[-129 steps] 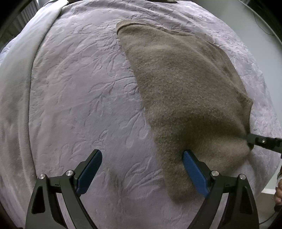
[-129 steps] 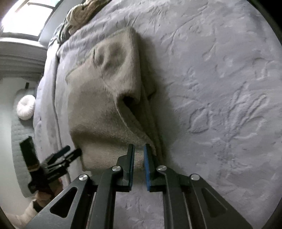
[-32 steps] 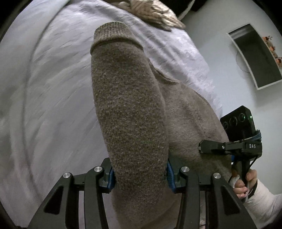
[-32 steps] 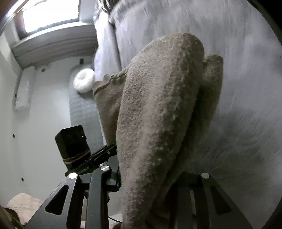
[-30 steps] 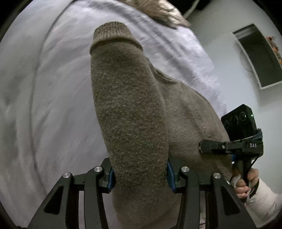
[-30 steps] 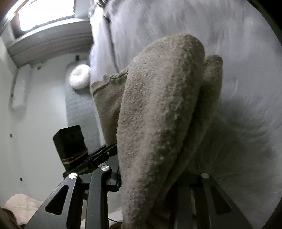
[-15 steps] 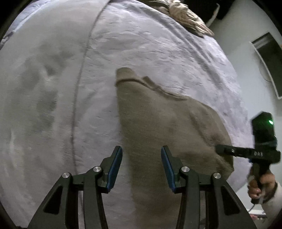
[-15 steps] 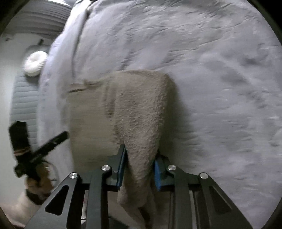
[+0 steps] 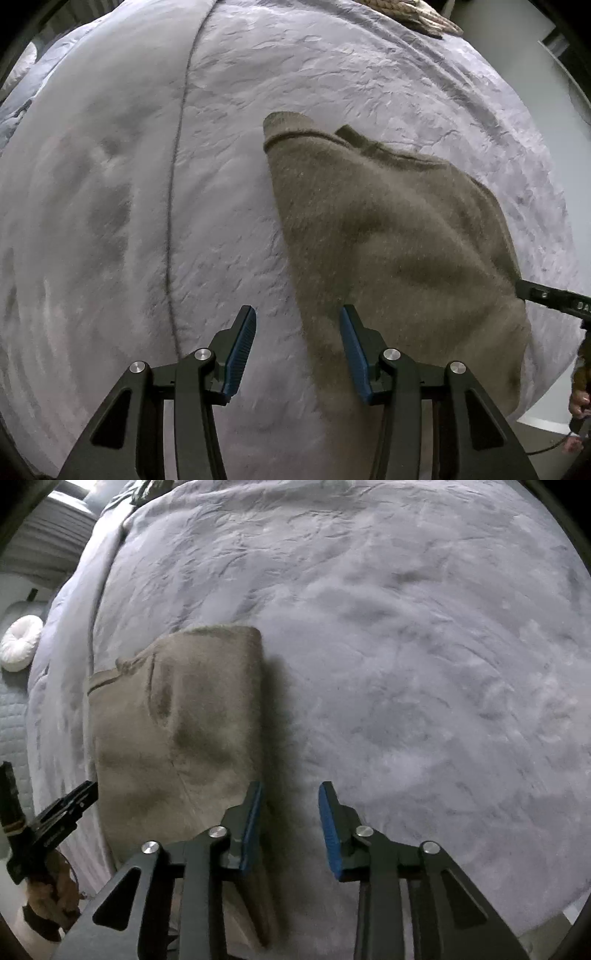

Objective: Fold small clothes

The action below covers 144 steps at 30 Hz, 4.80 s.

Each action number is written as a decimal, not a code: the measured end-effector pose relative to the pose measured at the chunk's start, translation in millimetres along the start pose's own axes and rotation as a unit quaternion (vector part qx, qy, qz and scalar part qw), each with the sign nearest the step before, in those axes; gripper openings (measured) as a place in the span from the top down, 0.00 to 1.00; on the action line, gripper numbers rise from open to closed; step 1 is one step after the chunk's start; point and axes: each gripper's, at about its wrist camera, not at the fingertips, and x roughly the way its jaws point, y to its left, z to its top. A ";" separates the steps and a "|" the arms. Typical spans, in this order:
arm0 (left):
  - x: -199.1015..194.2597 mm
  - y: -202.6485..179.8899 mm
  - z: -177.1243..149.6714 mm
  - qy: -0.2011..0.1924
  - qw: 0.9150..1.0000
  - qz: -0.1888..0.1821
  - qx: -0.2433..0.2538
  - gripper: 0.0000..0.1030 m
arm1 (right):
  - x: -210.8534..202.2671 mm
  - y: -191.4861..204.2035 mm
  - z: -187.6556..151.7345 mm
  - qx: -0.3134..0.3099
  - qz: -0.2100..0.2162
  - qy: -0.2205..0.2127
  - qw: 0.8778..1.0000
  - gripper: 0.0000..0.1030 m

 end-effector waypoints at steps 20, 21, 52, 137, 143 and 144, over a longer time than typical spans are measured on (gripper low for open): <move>-14.6 2.1 -34.5 0.053 0.998 0.039 -0.020 0.52 | 23.8 64.0 -60.2 -0.062 0.041 0.093 0.993 0.72; -15.4 2.9 -35.0 0.054 0.998 0.038 -0.023 0.52 | 28.7 60.8 -62.3 -0.054 0.039 0.101 0.993 0.72; -36.1 15.8 -44.3 0.054 0.996 0.059 -0.044 0.13 | -0.3 53.3 -36.9 -0.007 -0.040 0.048 0.998 0.55; -70.3 -7.7 -21.1 0.012 0.996 0.087 -0.034 0.13 | -42.8 111.3 -16.5 -0.072 -0.119 -0.035 0.990 0.17; -69.7 -7.7 -20.7 0.013 0.995 0.090 -0.034 0.13 | -42.6 111.5 -16.8 -0.071 -0.120 -0.035 0.990 0.17; -70.0 -7.0 -20.0 0.013 0.995 0.090 -0.034 0.13 | -42.6 111.2 -16.8 -0.071 -0.120 -0.035 0.990 0.17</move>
